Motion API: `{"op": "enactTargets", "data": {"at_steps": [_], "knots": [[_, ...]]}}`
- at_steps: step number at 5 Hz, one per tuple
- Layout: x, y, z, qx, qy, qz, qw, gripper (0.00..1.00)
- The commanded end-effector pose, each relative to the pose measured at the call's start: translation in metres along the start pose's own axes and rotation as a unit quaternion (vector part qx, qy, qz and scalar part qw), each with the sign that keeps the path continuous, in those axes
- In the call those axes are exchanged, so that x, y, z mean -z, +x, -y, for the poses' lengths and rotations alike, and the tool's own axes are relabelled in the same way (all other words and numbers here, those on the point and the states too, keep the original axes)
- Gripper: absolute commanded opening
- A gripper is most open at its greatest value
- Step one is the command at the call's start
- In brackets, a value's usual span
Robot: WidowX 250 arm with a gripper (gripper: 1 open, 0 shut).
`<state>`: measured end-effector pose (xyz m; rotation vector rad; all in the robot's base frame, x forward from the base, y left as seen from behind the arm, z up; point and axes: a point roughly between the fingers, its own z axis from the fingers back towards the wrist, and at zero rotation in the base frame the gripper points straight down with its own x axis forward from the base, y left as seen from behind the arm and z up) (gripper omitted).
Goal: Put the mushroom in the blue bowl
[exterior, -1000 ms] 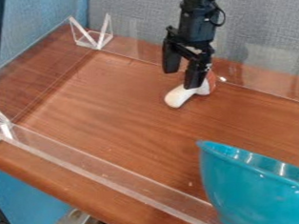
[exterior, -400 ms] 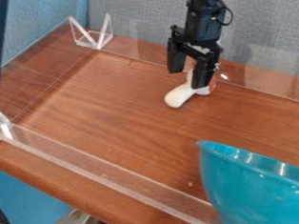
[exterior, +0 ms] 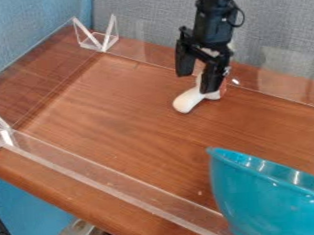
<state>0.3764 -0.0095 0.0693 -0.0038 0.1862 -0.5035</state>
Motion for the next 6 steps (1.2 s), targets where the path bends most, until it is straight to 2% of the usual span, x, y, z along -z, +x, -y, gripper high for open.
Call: {"op": "enactTargets", "data": {"at_steps": [1,2,3,5,6], "knots": [[-0.05,0.004,0.001,-0.021,0.025,0.055,0.9979,1.0],[-0.048,-0.003,-0.011,-0.025,0.026,0.055,0.9979,1.0],[-0.033,-0.003,-0.013,-0.03,0.024,0.045,0.9982,1.0],[-0.013,0.009,-0.01,-0.004,0.024,0.026,0.9994,1.0],[0.005,0.006,-0.013,0.012,0.024,0.018,0.9995,1.0]]}}
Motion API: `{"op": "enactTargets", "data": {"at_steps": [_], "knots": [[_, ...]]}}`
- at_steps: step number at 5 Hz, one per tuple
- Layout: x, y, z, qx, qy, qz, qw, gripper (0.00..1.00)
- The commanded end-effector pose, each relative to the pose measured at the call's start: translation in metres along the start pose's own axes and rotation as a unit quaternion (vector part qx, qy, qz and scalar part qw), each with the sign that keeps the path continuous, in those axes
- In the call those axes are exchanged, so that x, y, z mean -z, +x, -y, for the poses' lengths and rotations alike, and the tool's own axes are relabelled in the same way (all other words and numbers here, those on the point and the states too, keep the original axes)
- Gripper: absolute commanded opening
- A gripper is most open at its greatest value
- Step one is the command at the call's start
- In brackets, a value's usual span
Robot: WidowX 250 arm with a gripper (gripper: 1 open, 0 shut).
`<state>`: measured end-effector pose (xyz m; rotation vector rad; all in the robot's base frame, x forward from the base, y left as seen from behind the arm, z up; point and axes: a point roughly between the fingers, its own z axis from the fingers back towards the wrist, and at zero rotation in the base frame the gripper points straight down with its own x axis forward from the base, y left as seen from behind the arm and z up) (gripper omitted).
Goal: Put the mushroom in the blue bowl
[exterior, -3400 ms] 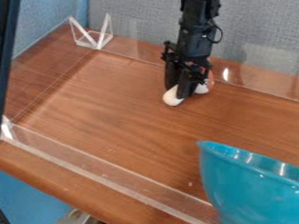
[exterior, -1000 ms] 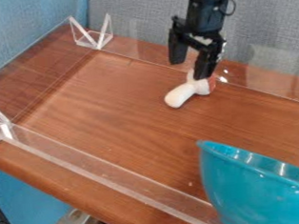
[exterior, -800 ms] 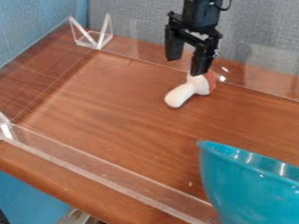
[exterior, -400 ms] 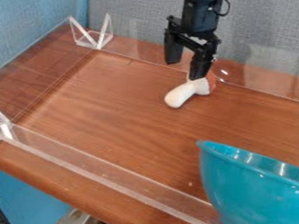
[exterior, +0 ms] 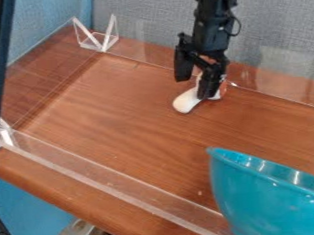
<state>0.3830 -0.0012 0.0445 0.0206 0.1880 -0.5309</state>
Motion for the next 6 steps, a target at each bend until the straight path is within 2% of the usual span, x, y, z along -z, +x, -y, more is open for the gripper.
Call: {"op": "enactTargets", "data": {"at_steps": [1,2,4,6], "knots": [[-0.007,-0.004,-0.005,0.003,0.012,0.018,0.9998,0.0],[-0.003,-0.011,-0.007,0.003,0.012,0.018,0.9998,0.0],[-0.018,-0.03,-0.007,-0.066,-0.001,0.02,0.9976,0.0],[-0.031,-0.009,0.002,-0.101,-0.003,0.027,0.9946,0.0]]}}
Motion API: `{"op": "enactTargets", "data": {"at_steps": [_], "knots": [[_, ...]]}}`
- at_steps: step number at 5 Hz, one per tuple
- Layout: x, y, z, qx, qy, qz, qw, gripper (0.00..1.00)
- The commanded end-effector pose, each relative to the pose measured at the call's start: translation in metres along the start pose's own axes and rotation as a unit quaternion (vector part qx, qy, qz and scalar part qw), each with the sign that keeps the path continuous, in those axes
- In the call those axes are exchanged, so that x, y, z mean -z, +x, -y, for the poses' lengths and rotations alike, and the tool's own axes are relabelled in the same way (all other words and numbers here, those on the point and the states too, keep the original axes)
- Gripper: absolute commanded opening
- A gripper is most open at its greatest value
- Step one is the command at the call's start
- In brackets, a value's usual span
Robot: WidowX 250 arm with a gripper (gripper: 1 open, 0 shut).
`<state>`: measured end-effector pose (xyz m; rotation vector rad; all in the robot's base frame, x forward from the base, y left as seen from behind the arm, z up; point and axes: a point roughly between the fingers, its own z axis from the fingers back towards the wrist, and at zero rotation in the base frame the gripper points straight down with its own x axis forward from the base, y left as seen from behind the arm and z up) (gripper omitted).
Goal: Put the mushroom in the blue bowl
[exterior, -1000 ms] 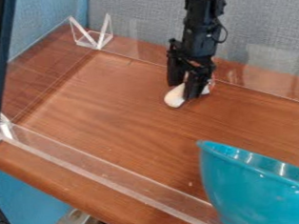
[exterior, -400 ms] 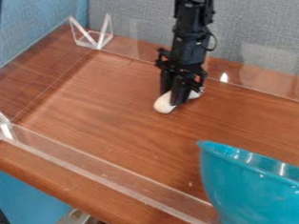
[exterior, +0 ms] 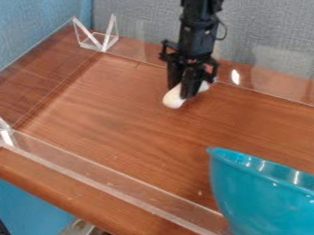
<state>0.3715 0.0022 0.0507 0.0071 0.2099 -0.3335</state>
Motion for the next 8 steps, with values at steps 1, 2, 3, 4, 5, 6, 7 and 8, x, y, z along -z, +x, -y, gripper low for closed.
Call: {"op": "enactTargets", "data": {"at_steps": [1,2,3,4,5,6,7,8], "knots": [[-0.043,0.006,0.001,-0.027,0.015,0.037,0.9988,0.0],[-0.056,0.008,0.002,-0.049,0.016,0.038,0.998,0.0],[-0.054,0.005,0.006,-0.05,0.019,0.036,0.9979,0.0],[-0.052,0.004,0.01,-0.049,0.022,0.036,0.9979,0.0],[-0.05,0.003,0.013,-0.046,0.024,0.037,0.998,0.0],[-0.05,0.006,0.016,-0.061,0.023,0.038,0.9972,0.0],[-0.051,0.009,0.017,-0.074,0.023,0.039,0.9962,0.0],[-0.056,0.014,0.012,-0.042,0.03,0.039,0.9979,0.0]]}}
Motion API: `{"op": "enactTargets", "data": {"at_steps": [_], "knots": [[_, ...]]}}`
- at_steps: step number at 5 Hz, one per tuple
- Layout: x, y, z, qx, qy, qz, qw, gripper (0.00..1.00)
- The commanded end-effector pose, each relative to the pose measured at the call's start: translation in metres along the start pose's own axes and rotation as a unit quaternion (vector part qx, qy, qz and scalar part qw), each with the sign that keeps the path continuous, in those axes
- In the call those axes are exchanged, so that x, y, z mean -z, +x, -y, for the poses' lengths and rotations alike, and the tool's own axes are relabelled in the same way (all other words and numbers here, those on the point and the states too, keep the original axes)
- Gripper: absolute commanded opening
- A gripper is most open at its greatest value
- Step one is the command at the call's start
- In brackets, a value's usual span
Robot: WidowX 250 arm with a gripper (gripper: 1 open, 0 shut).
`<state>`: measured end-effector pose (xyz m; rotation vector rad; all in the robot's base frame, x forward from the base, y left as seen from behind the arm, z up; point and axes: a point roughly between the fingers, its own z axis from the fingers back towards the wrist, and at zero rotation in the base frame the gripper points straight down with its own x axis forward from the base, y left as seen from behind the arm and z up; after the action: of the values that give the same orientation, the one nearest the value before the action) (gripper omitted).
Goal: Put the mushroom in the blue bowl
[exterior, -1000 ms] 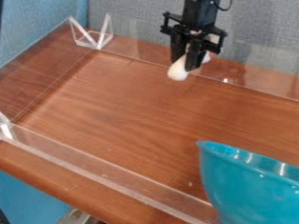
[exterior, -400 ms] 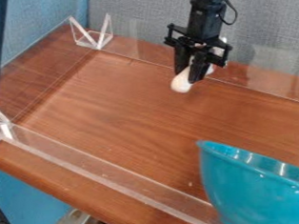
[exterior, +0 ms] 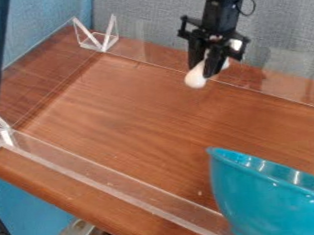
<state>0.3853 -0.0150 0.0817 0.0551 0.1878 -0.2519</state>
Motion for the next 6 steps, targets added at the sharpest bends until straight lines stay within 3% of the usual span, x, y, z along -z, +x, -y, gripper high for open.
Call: {"op": "enactTargets", "data": {"at_steps": [1,2,4,6], "knots": [[-0.026,0.008,-0.005,0.039,0.016,0.032,0.9986,0.0],[-0.014,0.007,-0.001,0.056,0.017,0.035,0.9977,0.0],[-0.034,0.006,-0.019,0.0,0.005,0.053,0.9986,0.0],[-0.074,-0.002,-0.022,-0.015,0.002,0.066,0.9977,0.0]]}}
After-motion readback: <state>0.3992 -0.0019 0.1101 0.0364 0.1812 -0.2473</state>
